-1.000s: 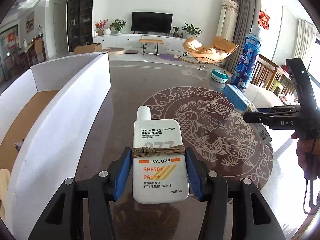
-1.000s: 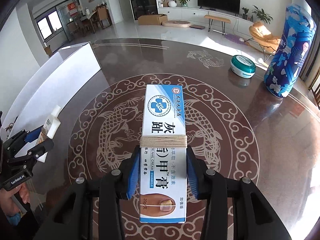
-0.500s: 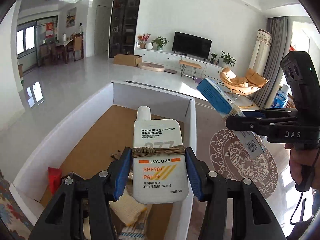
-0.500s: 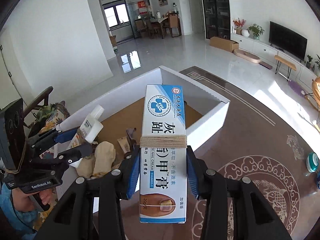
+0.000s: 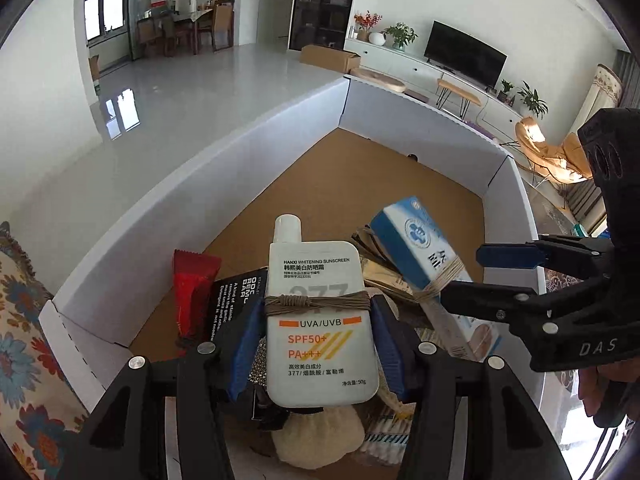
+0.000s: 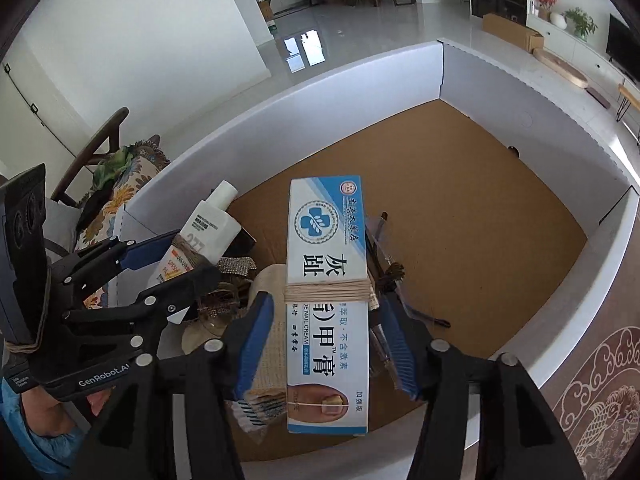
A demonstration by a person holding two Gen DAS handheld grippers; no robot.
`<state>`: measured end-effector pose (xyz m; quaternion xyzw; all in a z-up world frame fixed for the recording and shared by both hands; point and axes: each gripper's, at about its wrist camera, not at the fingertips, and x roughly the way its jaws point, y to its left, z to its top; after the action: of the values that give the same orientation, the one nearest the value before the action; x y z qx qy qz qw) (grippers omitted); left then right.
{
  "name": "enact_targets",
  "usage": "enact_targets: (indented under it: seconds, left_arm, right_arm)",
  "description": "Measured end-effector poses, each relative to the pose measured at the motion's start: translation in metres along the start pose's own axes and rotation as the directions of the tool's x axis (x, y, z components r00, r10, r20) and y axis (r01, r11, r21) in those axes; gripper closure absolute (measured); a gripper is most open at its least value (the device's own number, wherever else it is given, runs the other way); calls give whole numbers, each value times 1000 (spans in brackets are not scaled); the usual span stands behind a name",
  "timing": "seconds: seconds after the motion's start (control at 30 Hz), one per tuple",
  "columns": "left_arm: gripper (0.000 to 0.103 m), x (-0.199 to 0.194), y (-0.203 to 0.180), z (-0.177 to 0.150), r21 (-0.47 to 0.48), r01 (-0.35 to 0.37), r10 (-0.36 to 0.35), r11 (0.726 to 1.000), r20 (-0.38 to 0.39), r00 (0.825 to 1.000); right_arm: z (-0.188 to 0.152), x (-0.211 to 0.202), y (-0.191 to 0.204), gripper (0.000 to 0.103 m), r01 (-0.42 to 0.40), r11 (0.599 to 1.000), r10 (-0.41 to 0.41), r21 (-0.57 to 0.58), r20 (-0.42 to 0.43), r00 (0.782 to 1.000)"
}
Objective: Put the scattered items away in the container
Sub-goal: 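Open both tools to drop the sunscreen and ointment box into the white box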
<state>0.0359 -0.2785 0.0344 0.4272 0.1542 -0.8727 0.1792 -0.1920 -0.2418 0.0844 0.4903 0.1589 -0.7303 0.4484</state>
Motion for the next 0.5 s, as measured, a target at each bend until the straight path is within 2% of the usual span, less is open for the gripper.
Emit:
enact_targets:
  seconds: [0.07,0.13,0.23,0.27,0.3,0.37,0.4,0.5]
  left_arm:
    - [24,-7,-2,0,-5,-48,49,999,35,998]
    - [16,-20,-8,1,12,-92,91,996,107,990]
    - [13,-47,-10,6,37,-167,155,985,220,963]
    - [4,-55,-15,7,36,-191,176,981,253,951]
    - [0,-62,-18,7,26,-209,193,978,282,940]
    - [0,-74,-20,9,-9,-216,207,976,327,922]
    - [0,-78,-21,9,-24,-205,201,978,336,920]
    - [0,-82,-24,8,-58,-175,184,983,318,930]
  right_arm:
    - [0,-11,-3,0,60,998,-59,-22,58,997]
    - [1,-30,-4,0,115,993,-112,-23,115,987]
    - [1,-62,-5,0,150,989,-146,-4,206,968]
    - [-1,-70,-6,0,160,987,-156,1,226,962]
    - [-2,-76,-6,0,167,986,-164,7,240,957]
    - [-5,-83,-8,0,172,985,-171,19,253,952]
    - [-6,-85,-10,0,171,985,-172,26,254,952]
    - [-12,-85,-16,0,165,985,-170,44,242,955]
